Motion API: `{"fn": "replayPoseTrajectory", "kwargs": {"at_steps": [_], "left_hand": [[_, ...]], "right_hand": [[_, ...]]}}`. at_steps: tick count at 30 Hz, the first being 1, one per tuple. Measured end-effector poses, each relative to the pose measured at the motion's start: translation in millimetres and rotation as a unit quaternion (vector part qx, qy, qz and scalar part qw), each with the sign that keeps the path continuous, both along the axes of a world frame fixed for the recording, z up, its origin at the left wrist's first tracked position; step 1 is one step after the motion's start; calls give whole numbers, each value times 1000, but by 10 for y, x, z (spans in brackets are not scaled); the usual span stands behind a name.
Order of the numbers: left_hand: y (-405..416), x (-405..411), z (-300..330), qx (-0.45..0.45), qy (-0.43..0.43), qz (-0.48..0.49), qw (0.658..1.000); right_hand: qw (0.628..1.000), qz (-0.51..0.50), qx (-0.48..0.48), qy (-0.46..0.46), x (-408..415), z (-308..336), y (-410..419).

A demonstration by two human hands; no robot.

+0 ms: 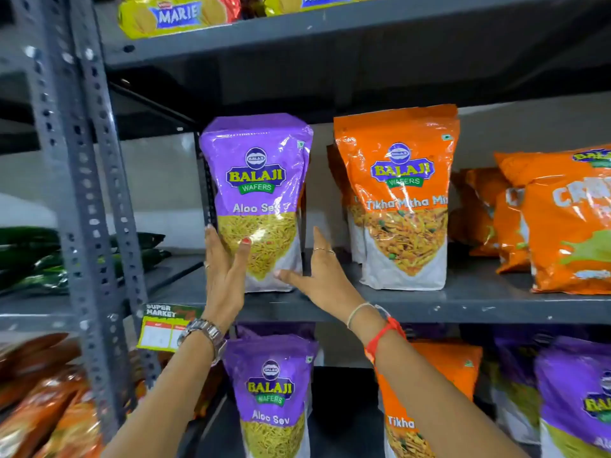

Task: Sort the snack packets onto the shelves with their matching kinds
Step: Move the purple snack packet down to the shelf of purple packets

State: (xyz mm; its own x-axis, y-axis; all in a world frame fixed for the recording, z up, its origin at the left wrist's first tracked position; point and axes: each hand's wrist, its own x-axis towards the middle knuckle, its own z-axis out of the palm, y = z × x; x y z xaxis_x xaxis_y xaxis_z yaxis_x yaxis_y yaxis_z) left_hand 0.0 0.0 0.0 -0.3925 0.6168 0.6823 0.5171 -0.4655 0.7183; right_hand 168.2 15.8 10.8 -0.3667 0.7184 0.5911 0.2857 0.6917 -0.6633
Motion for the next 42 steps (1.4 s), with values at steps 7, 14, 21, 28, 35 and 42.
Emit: {"fn": "replayPoseTrajectory", "kwargs": {"at_steps": [7,14,21,28,35,42], "left_hand": [[54,-118,164,-33,-176,-150,972],[-149,-149,226,-63,-125,-146,979],[-709,45,188,-43,-95,-135,985],[-1227,251,-98,-72,-98,-125,985],[-1481,483,-982,-141,-60,-53,987],[-1557,890,-1969,-190,-60,68,978]], "right_hand": [[993,19,-34,111,-344,100,176],[988,4,-52,146,-261,95,60],[991,35,-44,123,38,84,-246],[990,69,-45,115,393,-174,-641],[982,105,-145,58,735,-1028,-863],[960,102,-258,43,966,-1993,-837]]}}
